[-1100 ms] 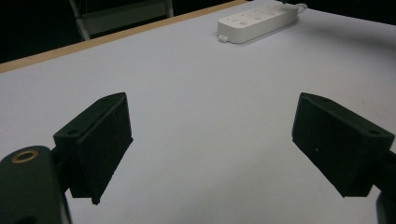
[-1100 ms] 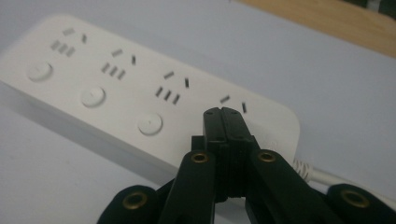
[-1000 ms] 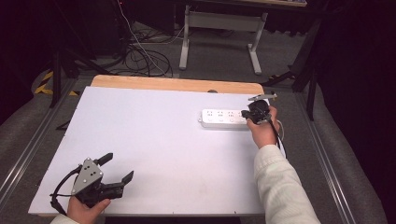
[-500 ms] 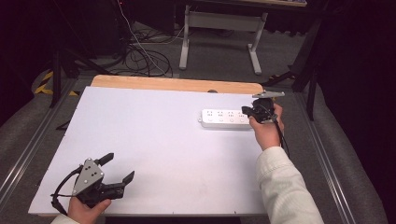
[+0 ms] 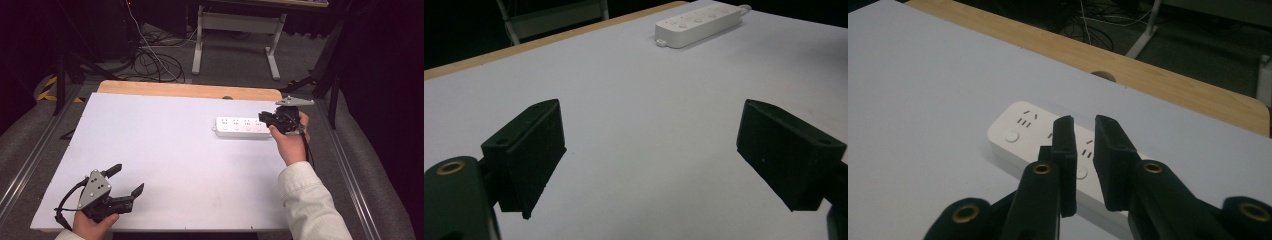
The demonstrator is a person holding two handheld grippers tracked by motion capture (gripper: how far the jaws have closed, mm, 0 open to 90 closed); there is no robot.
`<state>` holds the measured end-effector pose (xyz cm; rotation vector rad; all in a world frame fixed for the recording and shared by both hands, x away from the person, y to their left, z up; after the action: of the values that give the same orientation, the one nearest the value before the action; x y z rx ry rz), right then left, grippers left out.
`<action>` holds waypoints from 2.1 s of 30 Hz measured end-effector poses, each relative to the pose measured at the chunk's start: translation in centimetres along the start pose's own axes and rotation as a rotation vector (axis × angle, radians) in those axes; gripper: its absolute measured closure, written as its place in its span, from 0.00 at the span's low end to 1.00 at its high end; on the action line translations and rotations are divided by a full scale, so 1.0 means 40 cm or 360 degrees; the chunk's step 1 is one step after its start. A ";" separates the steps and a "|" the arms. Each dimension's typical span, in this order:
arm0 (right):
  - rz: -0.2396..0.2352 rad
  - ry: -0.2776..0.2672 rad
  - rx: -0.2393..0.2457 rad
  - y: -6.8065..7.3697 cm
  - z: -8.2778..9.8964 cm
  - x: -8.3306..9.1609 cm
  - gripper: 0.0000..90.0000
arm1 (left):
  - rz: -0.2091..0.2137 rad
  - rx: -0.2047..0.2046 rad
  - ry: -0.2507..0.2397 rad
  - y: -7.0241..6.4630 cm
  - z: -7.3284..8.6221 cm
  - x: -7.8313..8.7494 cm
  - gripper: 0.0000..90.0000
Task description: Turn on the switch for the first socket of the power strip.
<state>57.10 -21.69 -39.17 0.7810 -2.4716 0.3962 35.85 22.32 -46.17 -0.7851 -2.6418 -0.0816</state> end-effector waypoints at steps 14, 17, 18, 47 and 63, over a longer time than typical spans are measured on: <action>-0.0173 -0.0170 0.0126 0.108 -0.023 0.115 0.57 | -0.0012 0.0002 -0.0002 0.000 0.000 0.003 0.14; -0.0216 -0.0212 0.0215 0.145 -0.020 0.143 0.50 | -0.0011 0.0012 -0.0007 -0.001 -0.001 0.004 0.14; -0.0233 -0.0219 0.0233 0.154 -0.017 0.147 0.49 | -0.0012 0.0010 -0.0007 -0.001 -0.001 0.005 0.14; -0.0647 -0.0403 0.0297 0.290 0.138 0.182 0.27 | 0.0034 0.0010 -0.0004 -0.014 -0.012 0.028 0.15; -0.0715 -0.0371 0.0301 0.327 0.249 0.144 0.10 | -0.0013 -0.0014 -0.0040 -0.007 -0.008 0.025 0.13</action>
<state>41.41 -18.05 -45.75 1.4964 -2.3872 0.3907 35.03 22.57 -45.49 -0.7831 -2.6700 -0.0866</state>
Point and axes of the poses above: each handheld gripper's, and its own axes: x roughly backward along the jaws, z roughly out of its underside, y roughly to its left, the point moved 4 cm from there along -x, roughly forward along the jaws, and after that the axes turned 7 degrees about x, right-handed, at the moved point
